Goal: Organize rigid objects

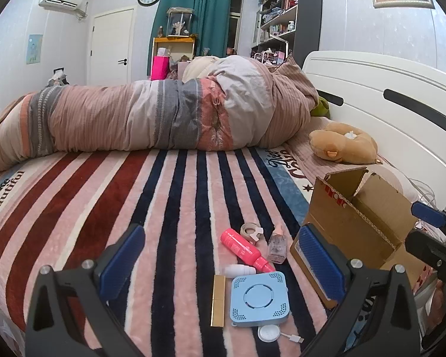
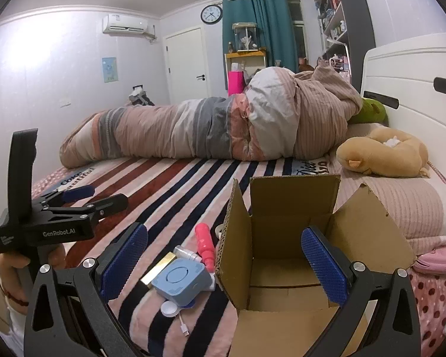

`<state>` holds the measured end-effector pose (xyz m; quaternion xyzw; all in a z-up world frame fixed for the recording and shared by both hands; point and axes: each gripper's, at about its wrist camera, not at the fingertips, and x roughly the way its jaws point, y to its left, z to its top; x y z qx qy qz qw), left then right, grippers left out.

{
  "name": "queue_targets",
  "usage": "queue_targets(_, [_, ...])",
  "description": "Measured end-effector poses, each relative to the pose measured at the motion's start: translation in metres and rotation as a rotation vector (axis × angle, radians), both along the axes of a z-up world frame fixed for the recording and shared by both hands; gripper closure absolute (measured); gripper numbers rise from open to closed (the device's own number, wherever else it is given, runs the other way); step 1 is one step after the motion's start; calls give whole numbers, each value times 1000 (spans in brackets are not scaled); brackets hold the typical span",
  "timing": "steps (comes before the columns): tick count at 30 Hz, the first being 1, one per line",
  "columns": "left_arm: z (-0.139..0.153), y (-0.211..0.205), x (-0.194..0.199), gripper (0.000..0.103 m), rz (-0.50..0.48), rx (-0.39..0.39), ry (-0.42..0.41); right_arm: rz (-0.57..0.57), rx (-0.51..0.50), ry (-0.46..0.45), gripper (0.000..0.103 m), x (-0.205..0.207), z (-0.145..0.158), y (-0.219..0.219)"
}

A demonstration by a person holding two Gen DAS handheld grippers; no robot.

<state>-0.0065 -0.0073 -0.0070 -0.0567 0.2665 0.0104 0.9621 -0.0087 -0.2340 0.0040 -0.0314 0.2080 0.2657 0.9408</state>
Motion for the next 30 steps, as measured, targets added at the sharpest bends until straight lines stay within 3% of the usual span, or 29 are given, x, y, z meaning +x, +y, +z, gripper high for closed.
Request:
queue_targets(18, [-1, 3, -2, 0, -22, -20, 11, -3, -28, 23, 0, 3, -5, 9])
queue_targets(26, [1, 12, 1, 0, -38, -29, 19, -9, -24, -12, 0, -2, -3, 12])
queue_targets(30, [0, 25, 4, 0, -41, 43, 18, 12, -33, -33, 14, -11, 3, 24])
